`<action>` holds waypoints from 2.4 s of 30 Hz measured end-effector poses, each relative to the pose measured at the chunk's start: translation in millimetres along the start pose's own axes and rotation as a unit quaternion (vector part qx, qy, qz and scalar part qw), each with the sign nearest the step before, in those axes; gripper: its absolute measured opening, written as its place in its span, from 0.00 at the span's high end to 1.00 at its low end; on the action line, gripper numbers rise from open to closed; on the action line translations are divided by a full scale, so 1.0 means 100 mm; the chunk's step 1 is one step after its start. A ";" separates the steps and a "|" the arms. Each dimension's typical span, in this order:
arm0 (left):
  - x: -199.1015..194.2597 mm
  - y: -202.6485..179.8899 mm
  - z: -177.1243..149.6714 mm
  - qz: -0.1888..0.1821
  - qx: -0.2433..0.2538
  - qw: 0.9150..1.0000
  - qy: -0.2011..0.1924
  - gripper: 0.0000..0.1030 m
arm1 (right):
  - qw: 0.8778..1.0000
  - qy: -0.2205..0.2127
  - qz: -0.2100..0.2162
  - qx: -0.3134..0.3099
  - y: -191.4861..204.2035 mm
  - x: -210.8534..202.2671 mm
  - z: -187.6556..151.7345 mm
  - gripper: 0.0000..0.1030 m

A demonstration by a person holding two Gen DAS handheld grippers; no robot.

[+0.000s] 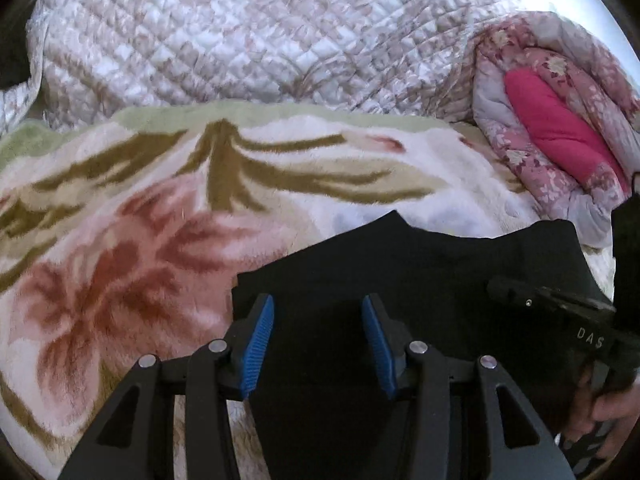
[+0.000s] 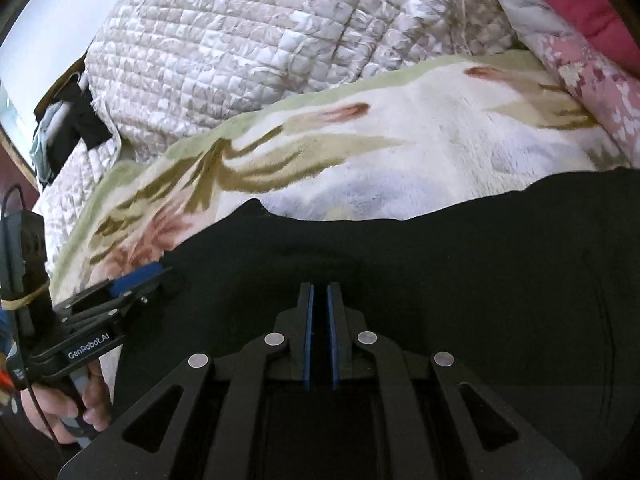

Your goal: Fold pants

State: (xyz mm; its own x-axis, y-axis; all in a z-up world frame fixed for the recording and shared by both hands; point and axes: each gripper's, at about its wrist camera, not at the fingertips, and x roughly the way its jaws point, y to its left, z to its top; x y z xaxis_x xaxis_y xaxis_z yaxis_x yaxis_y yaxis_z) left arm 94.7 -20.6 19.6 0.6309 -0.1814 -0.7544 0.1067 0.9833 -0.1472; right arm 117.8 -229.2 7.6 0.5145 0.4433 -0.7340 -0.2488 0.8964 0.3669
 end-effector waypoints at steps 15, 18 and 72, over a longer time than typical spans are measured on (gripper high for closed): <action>-0.68 -0.14 -0.51 0.022 -0.011 1.000 -0.014 0.53 | 0.992 -0.057 -0.056 -0.095 0.49 -0.66 -0.72 0.87; -0.83 -0.19 -0.70 0.018 -0.008 1.000 -0.024 0.53 | 0.988 -0.065 -0.068 -0.123 0.60 -0.73 -0.95 0.87; -0.79 -0.14 -1.08 0.009 -0.016 0.999 -0.027 0.49 | 0.927 -0.196 -0.094 0.306 -1.30 -1.59 -1.12 0.42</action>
State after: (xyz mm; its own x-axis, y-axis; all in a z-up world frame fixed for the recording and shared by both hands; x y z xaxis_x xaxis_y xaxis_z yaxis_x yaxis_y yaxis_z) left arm -40.0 -21.4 12.5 0.6736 -0.1624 -0.7210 0.0716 0.9853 -0.1550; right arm -23.0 -415.6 12.5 0.7900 0.1352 -0.5981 0.3257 0.7339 0.5961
